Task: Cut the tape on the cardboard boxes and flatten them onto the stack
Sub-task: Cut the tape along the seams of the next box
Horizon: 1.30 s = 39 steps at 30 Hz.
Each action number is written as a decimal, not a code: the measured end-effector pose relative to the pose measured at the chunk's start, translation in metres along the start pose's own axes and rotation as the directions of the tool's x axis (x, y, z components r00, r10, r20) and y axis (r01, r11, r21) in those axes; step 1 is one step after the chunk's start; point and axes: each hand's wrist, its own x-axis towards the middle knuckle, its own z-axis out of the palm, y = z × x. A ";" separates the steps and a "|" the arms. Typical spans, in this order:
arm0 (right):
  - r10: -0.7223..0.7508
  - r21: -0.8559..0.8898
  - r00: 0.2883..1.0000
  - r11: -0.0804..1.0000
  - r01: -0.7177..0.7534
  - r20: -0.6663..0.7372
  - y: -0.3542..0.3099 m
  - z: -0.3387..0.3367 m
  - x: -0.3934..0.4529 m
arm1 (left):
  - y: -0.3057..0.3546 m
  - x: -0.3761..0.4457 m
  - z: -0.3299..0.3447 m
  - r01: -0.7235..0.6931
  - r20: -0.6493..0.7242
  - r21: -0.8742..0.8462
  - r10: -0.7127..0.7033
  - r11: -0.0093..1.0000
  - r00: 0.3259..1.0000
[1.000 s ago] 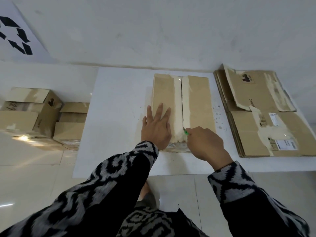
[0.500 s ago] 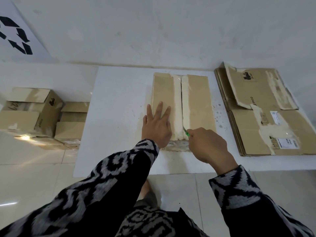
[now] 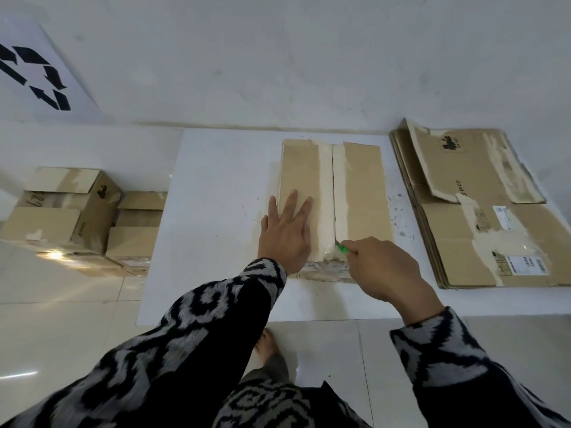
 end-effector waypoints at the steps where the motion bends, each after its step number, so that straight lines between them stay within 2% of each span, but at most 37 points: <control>1: 0.007 0.006 1.000 1.000 -0.007 0.012 0.000 0.001 0.000 | 0.001 0.002 -0.003 -0.002 0.039 -0.012 0.003 1.000 0.999; 3: 0.033 0.051 0.999 0.998 -0.035 0.038 0.000 0.002 0.004 | -0.001 0.007 -0.014 -0.016 0.175 -0.037 0.022 0.999 0.984; 6: 0.073 0.129 0.997 0.989 -0.073 0.004 0.005 0.003 0.008 | -0.016 0.011 -0.035 -0.118 0.415 0.030 0.095 0.993 0.905; 8: 0.099 0.179 0.994 0.980 -0.091 -0.036 0.004 0.008 0.008 | -0.025 0.011 -0.046 -0.198 0.481 0.091 0.131 0.976 0.867; 10: 0.127 0.215 0.987 0.971 -0.102 -0.103 0.001 0.012 0.005 | -0.029 0.011 -0.047 -0.225 0.469 0.098 0.155 0.969 0.870; 13: 0.131 0.219 0.978 0.971 -0.095 -0.160 0.001 0.009 0.003 | -0.026 0.012 -0.044 -0.188 0.433 0.057 0.145 0.980 0.890; 16: 0.103 0.162 0.976 0.984 -0.072 -0.192 0.000 0.002 -0.006 | -0.022 0.013 -0.041 -0.203 0.446 0.123 0.129 0.971 0.886; 20: 0.051 0.137 0.919 0.991 0.003 -0.391 0.009 -0.026 -0.007 | -0.017 0.012 -0.043 -0.212 0.467 0.161 0.115 0.964 0.877; 27: 0.078 0.255 0.981 0.967 -0.030 -0.180 0.020 -0.025 0.018 | -0.019 0.011 -0.046 -0.214 0.491 0.109 0.135 0.971 0.861; 32: 0.054 0.131 0.994 0.991 -0.041 -0.095 0.023 -0.016 0.006 | -0.020 0.011 -0.035 -0.195 0.446 0.105 0.129 0.975 0.886; 36: 0.037 0.024 0.995 0.999 -0.035 -0.092 0.020 -0.010 -0.003 | -0.019 0.006 -0.029 -0.156 0.417 0.023 0.133 0.987 0.899; 39: 0.008 -0.021 0.995 1.000 -0.010 -0.102 0.018 -0.001 -0.006 | -0.017 0.006 -0.025 -0.163 0.389 0.033 0.138 0.986 0.911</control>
